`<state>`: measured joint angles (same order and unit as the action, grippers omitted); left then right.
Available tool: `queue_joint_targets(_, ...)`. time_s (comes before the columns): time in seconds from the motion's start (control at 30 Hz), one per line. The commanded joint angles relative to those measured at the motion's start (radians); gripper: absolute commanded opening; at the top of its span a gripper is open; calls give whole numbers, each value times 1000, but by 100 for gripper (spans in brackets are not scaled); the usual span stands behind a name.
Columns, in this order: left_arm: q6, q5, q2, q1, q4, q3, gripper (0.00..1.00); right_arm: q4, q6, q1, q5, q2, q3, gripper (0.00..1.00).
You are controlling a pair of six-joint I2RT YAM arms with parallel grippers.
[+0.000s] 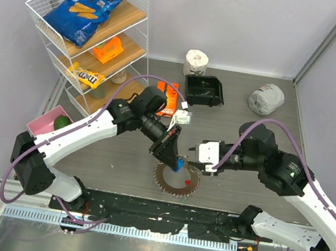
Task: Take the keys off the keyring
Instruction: Remove the key from the keyring.
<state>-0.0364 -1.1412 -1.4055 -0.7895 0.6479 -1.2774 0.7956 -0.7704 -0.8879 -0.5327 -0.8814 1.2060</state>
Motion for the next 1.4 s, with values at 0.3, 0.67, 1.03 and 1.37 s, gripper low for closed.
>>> queue_joint_targets(0.3,69,-26,-10,7,87,-79,0,42,-96,-78,50,-125,136,35)
queue_joint_targets(0.67,119,-12,-27,21,145,-120,0,70,-106,-100,68,-91,115,13)
queue_joint_targets(1.03,119,3,10,30,95,-89,0,-103,72,-97,89,-19,30,5)
queue_joint_targets(1.37,188,-14,42,30,108,-60,0,-286,172,-42,-52,62,-69,5)
